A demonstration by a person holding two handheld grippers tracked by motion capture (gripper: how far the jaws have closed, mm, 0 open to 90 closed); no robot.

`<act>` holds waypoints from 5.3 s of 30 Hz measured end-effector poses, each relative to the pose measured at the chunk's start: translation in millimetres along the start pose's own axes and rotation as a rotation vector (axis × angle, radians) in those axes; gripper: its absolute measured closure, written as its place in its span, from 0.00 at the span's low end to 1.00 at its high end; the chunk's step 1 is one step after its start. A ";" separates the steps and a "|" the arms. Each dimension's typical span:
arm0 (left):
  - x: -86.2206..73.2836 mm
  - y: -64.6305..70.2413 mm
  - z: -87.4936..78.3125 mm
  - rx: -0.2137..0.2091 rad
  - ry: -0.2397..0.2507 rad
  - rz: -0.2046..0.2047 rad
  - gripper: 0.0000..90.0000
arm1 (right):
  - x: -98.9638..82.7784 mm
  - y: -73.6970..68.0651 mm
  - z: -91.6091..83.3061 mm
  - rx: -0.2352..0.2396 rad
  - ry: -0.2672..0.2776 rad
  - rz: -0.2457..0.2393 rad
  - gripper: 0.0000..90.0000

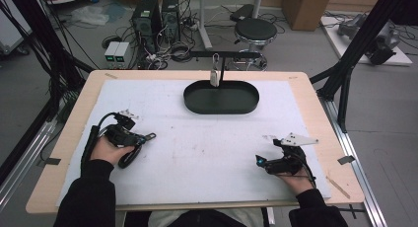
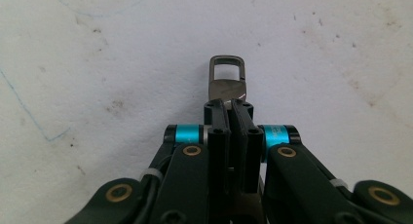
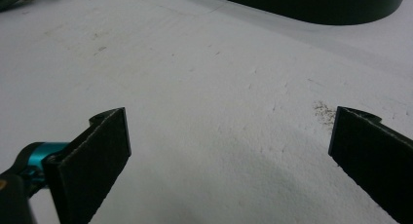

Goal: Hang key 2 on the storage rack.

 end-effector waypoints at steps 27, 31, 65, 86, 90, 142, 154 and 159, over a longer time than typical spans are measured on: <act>58.6 15.2 -41.0 -0.063 0.156 0.047 0.95 | 0.6 -0.1 1.0 0.001 -0.002 0.000 0.01; 77.8 24.3 -43.9 -0.063 0.158 0.092 0.95 | 0.6 -0.2 1.2 0.002 -0.003 0.001 0.01; 202.0 27.4 -22.9 -0.047 0.271 0.148 0.95 | 0.1 1.2 0.9 -0.002 0.011 0.015 0.01; 261.8 21.9 -13.7 0.044 0.398 0.077 0.95 | 1.1 1.2 -4.0 0.007 0.037 0.018 0.01; 265.9 19.9 -5.8 0.062 0.397 0.045 0.95 | 1.6 1.1 -4.6 0.006 0.045 0.017 0.01; 245.8 -4.5 30.3 0.157 0.385 -0.015 0.14 | 1.7 5.5 -7.4 -0.038 0.063 0.027 0.01; 219.7 -15.3 13.9 0.022 0.377 -0.007 0.02 | 3.2 7.4 -2.8 -0.031 0.057 0.029 0.01; 200.4 -26.1 7.7 0.018 0.380 -0.033 0.02 | 4.1 8.0 -1.6 -0.030 0.058 0.027 0.01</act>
Point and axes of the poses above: each handheld gripper's, and its own axes: z roughly forward along the jaws, x roughly out of its top, y roughly to its right, the point moved 6 cm from there along z, roughly forward along the jaws, and after that the axes turned 14 degrees about x, right-handed, at the moved point
